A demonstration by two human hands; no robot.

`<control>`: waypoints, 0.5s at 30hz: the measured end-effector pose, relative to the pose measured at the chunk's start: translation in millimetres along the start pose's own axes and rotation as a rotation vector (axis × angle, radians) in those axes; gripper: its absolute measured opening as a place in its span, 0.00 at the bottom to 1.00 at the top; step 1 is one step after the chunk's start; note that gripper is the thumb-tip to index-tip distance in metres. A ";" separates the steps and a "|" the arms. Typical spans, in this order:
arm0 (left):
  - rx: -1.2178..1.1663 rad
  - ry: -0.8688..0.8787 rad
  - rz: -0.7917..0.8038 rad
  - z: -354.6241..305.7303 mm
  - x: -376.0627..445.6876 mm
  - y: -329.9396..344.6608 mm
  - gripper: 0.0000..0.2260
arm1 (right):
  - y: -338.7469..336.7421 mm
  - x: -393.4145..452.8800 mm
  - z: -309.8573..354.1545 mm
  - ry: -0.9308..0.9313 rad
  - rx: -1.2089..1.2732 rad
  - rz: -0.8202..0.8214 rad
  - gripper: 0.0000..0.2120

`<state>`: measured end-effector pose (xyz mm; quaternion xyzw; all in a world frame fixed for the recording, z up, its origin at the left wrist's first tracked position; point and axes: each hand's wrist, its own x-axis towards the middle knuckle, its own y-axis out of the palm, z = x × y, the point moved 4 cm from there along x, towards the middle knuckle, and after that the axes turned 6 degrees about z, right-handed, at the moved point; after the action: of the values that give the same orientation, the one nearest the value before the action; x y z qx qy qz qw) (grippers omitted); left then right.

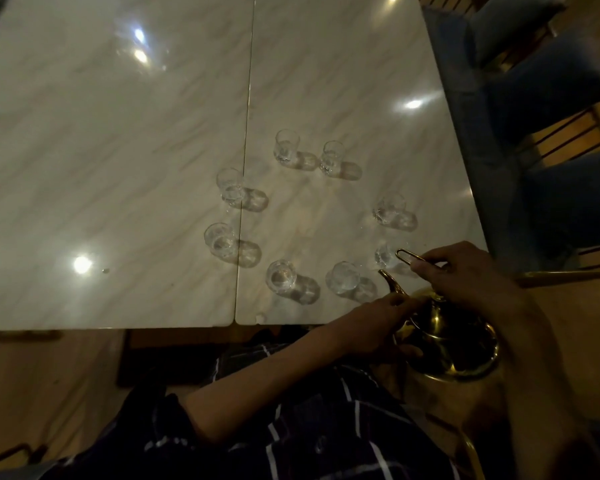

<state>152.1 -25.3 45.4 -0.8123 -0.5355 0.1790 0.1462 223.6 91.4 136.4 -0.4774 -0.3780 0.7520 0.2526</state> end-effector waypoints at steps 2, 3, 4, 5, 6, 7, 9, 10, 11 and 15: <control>-0.002 0.002 -0.002 0.8 -2.2 1.0 0.37 | 2.4 -1.5 0.8 -0.001 0.009 -0.007 0.16; -0.002 0.003 -0.002 1.2 -3.3 1.4 0.37 | 3.5 -2.0 1.0 0.000 0.011 -0.008 0.16; -0.002 0.005 -0.002 1.6 -4.5 1.7 0.37 | 4.7 -2.7 1.6 -0.001 0.010 -0.006 0.17; -0.001 0.005 0.000 2.1 -5.9 2.0 0.37 | 6.0 -3.0 2.2 0.000 0.006 -0.002 0.17; 0.000 0.004 0.001 2.9 -7.3 2.4 0.37 | 7.1 -3.4 2.9 -0.001 0.003 0.001 0.17; 0.001 0.004 0.002 3.7 -8.8 2.7 0.37 | 8.2 -3.3 3.5 -0.001 0.005 0.002 0.17; 0.006 0.002 0.001 5.7 -11.5 3.4 0.38 | 10.8 -3.6 4.5 0.000 0.021 0.004 0.17; 0.011 -0.004 0.005 7.1 -12.6 3.9 0.38 | 12.4 -3.7 4.8 -0.001 0.030 0.004 0.17; 0.013 -0.011 0.012 8.5 -13.7 4.3 0.38 | 13.9 -3.5 5.0 -0.002 0.039 0.002 0.17; 0.018 -0.029 0.020 14.3 -16.4 5.8 0.37 | 19.3 -1.5 3.4 0.004 0.077 -0.004 0.17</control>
<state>144.5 -42.0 32.3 -0.8135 -0.5279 0.1971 0.1441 220.9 77.9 122.4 -0.4680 -0.3493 0.7645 0.2730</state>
